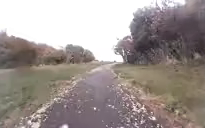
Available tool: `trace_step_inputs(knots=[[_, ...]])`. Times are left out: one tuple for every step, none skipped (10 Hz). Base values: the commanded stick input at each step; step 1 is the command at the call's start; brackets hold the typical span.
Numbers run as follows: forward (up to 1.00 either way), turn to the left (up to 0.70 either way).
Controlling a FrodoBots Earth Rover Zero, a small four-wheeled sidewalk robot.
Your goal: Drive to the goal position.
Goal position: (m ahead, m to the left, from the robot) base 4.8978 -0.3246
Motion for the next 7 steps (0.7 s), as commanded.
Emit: trace_step_inputs(knots=[[1.00, -0.01], [1.00, 0.00], [1.00, 0.00], [1.00, 0.00], [1.00, 0.00], [1.00, 0.00], [1.00, 0.00]])
